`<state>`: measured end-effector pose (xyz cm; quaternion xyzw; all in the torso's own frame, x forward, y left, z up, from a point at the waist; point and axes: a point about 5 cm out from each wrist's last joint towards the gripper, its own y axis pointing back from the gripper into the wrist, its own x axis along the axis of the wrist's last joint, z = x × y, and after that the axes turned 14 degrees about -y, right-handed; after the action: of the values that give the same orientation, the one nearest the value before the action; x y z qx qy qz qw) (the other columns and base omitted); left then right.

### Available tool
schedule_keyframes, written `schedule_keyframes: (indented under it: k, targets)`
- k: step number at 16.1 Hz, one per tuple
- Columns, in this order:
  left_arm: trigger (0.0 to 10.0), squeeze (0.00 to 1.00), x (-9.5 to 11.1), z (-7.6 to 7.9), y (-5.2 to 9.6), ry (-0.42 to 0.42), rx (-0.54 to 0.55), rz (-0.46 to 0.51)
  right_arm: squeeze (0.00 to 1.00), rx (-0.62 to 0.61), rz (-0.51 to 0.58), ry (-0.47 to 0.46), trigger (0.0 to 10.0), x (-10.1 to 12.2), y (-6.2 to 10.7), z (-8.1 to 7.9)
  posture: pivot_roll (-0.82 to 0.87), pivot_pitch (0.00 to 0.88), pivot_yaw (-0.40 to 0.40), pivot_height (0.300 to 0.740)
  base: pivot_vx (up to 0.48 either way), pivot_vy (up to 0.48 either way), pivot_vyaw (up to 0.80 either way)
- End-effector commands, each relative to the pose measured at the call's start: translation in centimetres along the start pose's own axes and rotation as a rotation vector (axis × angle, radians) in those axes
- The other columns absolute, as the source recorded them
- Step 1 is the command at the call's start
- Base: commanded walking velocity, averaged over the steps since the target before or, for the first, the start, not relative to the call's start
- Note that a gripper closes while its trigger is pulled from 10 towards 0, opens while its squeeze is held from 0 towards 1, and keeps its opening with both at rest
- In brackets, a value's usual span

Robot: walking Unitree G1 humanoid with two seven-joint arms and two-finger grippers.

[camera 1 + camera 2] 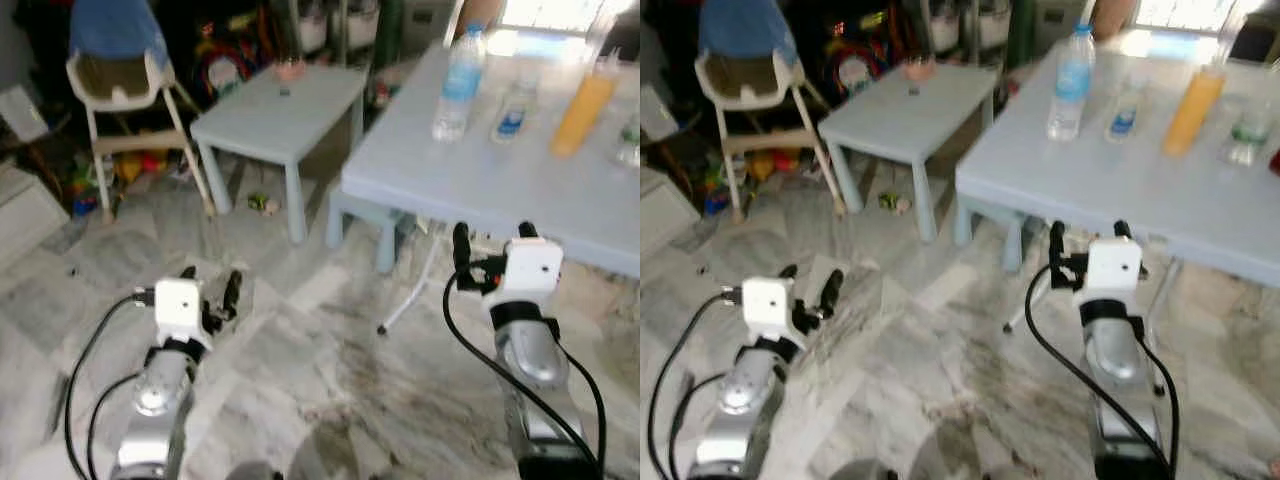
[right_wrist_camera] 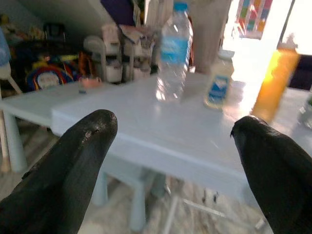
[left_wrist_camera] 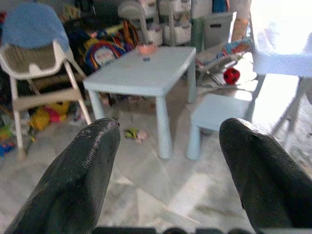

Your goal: Restocking fridge

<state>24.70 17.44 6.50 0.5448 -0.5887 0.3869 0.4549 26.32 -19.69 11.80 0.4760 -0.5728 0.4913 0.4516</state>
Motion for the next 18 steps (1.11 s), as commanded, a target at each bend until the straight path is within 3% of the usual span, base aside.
schedule_keyframes:
  k: [1,5,10,12,18]
  targets:
    - [10.0,0.00,-0.2,-1.1,0.1,-0.015,0.025,-0.009,0.00,0.032,0.008,-0.015,10.0,0.1,-0.3,-1.1,-0.02,0.001,0.032,0.740,0.334,0.345,0.00]
    - [10.0,0.00,-0.7,-0.1,0.1,-0.040,-0.054,-0.013,0.00,0.054,0.017,-0.005,10.0,0.2,-0.4,-1.7,-0.03,0.011,0.040,0.740,0.343,0.336,-0.74]
    - [10.0,0.00,-0.6,-0.5,0.0,-0.040,-0.050,-0.007,0.00,0.060,0.021,0.001,10.0,0.2,-0.7,-1.9,-0.02,0.019,0.038,0.740,0.343,0.335,-0.80]
    - [10.0,0.00,-0.3,-0.5,-0.2,-0.034,-0.064,0.009,0.00,0.065,0.023,0.000,10.0,0.2,-0.9,-2.0,-0.02,0.023,0.038,0.740,0.465,0.000,-0.80]
    - [10.0,0.00,0.0,0.1,0.3,-0.035,-0.091,0.024,0.00,0.075,0.024,0.006,10.0,0.2,-1.2,-2.1,-0.01,0.036,0.029,0.740,0.326,-0.304,0.00]
